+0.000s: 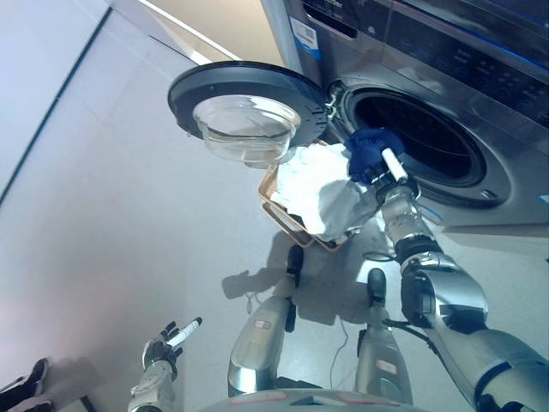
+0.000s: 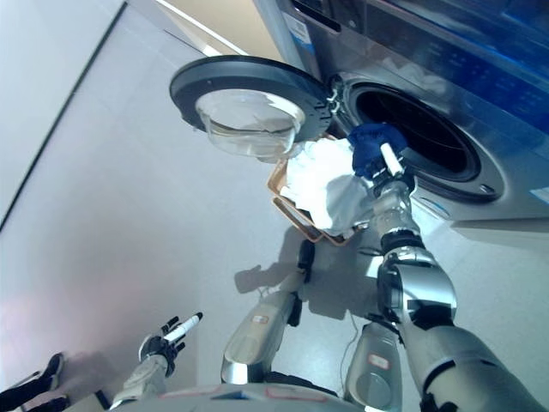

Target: Put the clothes in the basket into the washing machine.

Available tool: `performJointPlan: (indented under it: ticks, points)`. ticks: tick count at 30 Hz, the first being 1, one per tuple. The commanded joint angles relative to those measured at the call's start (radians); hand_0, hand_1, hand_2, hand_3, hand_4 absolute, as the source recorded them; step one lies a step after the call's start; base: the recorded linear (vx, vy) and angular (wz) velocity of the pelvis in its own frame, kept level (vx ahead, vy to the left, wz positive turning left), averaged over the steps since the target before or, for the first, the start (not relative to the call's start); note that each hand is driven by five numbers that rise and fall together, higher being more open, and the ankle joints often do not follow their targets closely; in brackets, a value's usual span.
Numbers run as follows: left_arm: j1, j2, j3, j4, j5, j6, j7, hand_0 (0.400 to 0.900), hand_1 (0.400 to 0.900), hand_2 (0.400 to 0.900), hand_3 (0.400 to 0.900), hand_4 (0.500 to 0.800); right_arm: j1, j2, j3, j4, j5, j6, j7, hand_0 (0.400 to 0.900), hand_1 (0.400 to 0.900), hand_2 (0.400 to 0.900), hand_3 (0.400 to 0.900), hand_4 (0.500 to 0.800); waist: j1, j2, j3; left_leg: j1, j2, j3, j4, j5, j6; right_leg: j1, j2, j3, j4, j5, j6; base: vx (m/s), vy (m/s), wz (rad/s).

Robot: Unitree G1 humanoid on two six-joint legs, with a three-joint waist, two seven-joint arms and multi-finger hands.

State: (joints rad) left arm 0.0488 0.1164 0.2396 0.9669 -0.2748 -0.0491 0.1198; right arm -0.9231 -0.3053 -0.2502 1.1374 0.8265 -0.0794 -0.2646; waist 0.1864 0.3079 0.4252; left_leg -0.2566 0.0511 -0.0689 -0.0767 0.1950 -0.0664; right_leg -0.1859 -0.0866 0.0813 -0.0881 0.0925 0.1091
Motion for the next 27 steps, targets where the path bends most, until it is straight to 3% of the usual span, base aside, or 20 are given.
performJointPlan:
  ticks: [1, 8, 9, 10, 18, 27]
  points:
    - [0.031, 0.061, -0.037, -0.011, 0.011, -0.039, 0.028, 0.9, 0.9, 0.9, 0.9, 0.8, -0.166, -0.017, 0.048, -0.057, 0.023, -0.085, -0.001, 0.4, 0.4, 0.4, 0.4, 0.5, 0.01, 0.039, -0.103, -0.088, -0.043, -0.008, 0.016, -0.069, 0.033, 0.05, 0.049, -0.044, 0.001, -0.015, -0.079, 0.03, 0.027, -0.01]
    - [0.027, 0.044, -0.04, -0.023, -0.026, -0.045, 0.023, 0.9, 0.9, 0.9, 0.9, 0.8, -0.357, -0.129, 0.104, -0.043, 0.026, -0.134, -0.072, 0.4, 0.4, 0.4, 0.4, 0.5, 0.028, 0.076, -0.112, -0.112, -0.043, -0.02, -0.006, -0.072, 0.038, 0.015, 0.051, -0.051, 0.001, -0.041, -0.079, 0.0, 0.002, 0.01]
    - [0.023, 0.04, -0.04, -0.02, -0.03, -0.043, 0.023, 0.9, 0.9, 0.9, 0.9, 0.8, -0.397, -0.165, 0.13, -0.032, 0.017, -0.137, -0.097, 0.449, 0.449, 0.449, 0.449, 0.529, 0.03, 0.086, -0.11, -0.115, -0.043, -0.023, -0.006, -0.069, 0.039, 0.016, 0.049, -0.049, 0.001, -0.042, -0.079, 0.02, 0.011, 0.04]
    - [0.025, 0.034, -0.04, -0.017, -0.032, -0.045, 0.024, 0.9, 0.9, 0.9, 0.9, 0.8, -0.412, -0.183, 0.148, -0.032, 0.01, -0.137, -0.097, 0.9, 0.9, 0.9, 0.9, 0.8, 0.031, 0.093, -0.106, -0.117, -0.045, -0.027, -0.006, -0.068, 0.039, 0.018, 0.049, -0.049, 0.001, -0.039, -0.079, 0.0, 0.0, 0.0]
    - [0.044, 0.026, -0.027, 0.001, -0.024, -0.049, 0.033, 0.9, 0.9, 0.9, 0.9, 0.8, -0.404, -0.188, 0.185, 0.003, 0.007, -0.138, -0.094, 0.9, 0.9, 0.9, 0.9, 0.8, 0.024, 0.133, -0.12, -0.118, -0.044, -0.032, -0.002, -0.067, 0.033, 0.02, 0.05, -0.041, 0.001, -0.042, -0.074, 0.03, 0.031, -0.08]
    - [0.065, 0.004, -0.04, -0.039, -0.02, -0.044, 0.022, 0.9, 0.9, 0.9, 0.9, 0.8, -0.358, -0.182, 0.181, 0.018, -0.007, -0.112, -0.071, 0.9, 0.9, 0.9, 0.9, 0.8, 0.007, 0.158, -0.128, -0.111, -0.035, -0.022, 0.0, -0.063, 0.031, 0.026, 0.046, -0.038, 0.001, -0.046, -0.071, 0.0, 0.004, 0.0]
